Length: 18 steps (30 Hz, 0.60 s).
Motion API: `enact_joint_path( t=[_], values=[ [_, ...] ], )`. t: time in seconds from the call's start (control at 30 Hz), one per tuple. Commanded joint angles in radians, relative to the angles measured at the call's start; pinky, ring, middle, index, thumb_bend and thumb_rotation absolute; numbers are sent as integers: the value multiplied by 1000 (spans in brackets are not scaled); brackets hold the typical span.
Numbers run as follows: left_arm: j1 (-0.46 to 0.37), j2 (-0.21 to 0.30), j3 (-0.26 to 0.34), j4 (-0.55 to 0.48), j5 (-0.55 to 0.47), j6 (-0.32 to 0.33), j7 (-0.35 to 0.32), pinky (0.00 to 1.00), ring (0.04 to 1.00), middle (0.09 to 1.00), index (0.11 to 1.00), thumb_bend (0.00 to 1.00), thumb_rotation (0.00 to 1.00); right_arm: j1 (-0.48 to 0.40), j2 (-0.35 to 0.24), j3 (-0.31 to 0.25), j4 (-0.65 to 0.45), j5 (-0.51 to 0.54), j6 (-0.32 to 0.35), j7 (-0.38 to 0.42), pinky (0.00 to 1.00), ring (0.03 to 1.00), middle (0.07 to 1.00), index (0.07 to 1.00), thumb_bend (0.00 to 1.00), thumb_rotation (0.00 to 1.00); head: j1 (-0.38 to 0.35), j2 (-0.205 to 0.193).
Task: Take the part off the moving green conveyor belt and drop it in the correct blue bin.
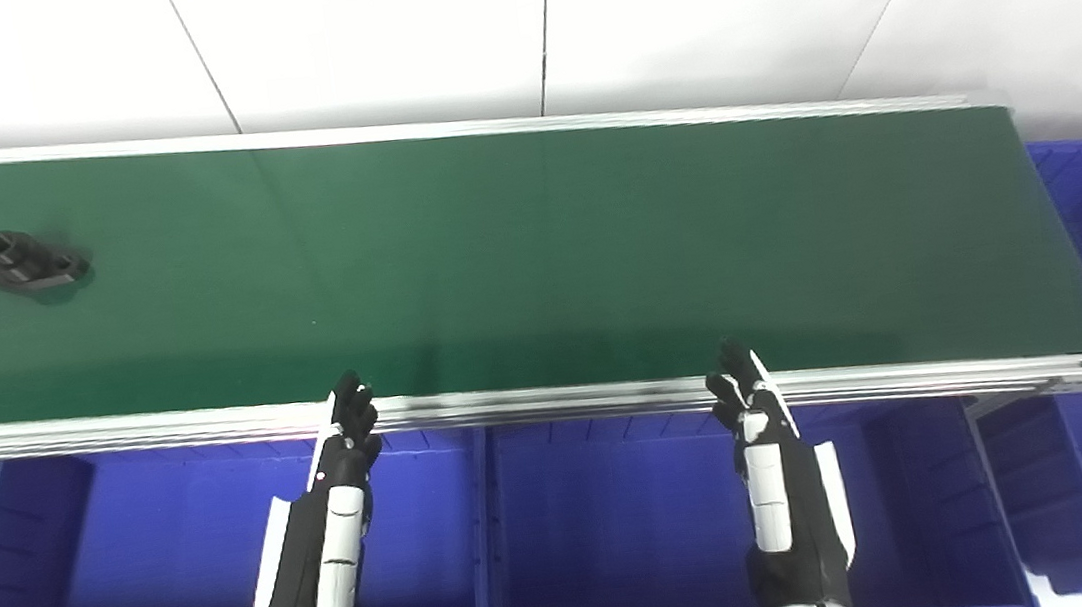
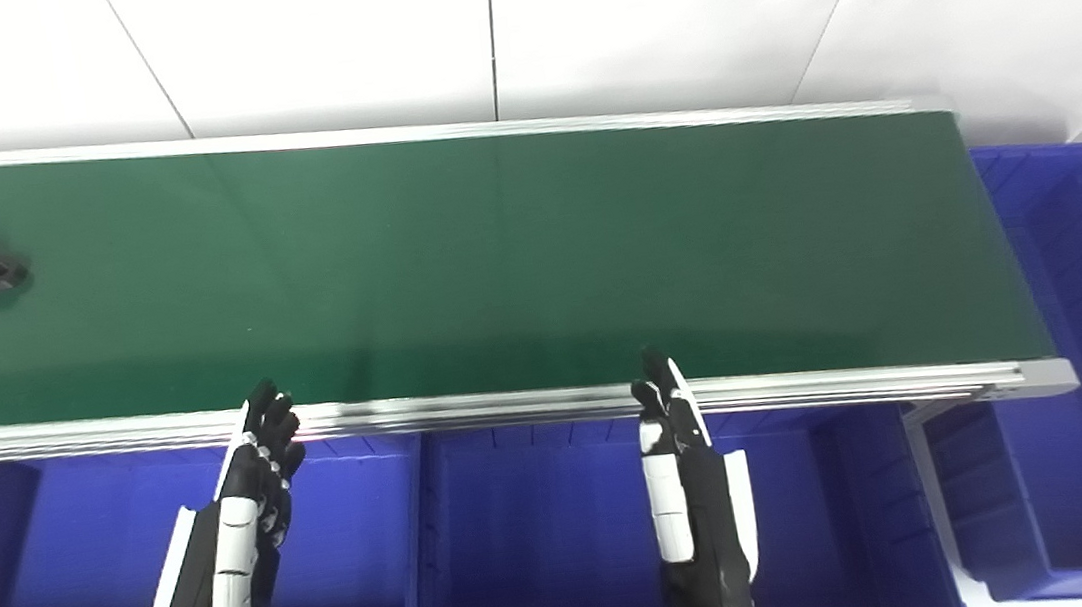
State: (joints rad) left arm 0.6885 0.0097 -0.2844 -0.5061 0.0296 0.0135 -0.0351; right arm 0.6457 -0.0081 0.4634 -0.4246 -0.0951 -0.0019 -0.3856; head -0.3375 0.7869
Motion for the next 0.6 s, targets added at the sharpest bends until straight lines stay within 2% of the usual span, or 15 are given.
enact_joint_path(
  t=[0.0,0.1,0.4,0.57],
  values=[
    [16,-9,-4,-26,12,-60,6,1000,1000,1000,1000,440,1000,50,169,139,68,-30,-76,17,948,930,952,932,801,1000,1,2],
    [19,-12,-5,-25,15,-62,9,1000,1000,1000,1000,429,1000,52,170,139,69,-33,-78,14,946,927,951,933,802,1000,1,2],
    [18,-2,-9,-40,17,-34,1,1000,1000,1000,1000,482,1000,52,166,137,67,-34,-77,15,941,925,951,936,795,1000,4,2],
    [17,-8,-6,-34,13,-44,7,1000,1000,1000,1000,470,1000,51,167,137,69,-25,-79,18,951,930,952,934,802,1000,4,1]
  ],
)
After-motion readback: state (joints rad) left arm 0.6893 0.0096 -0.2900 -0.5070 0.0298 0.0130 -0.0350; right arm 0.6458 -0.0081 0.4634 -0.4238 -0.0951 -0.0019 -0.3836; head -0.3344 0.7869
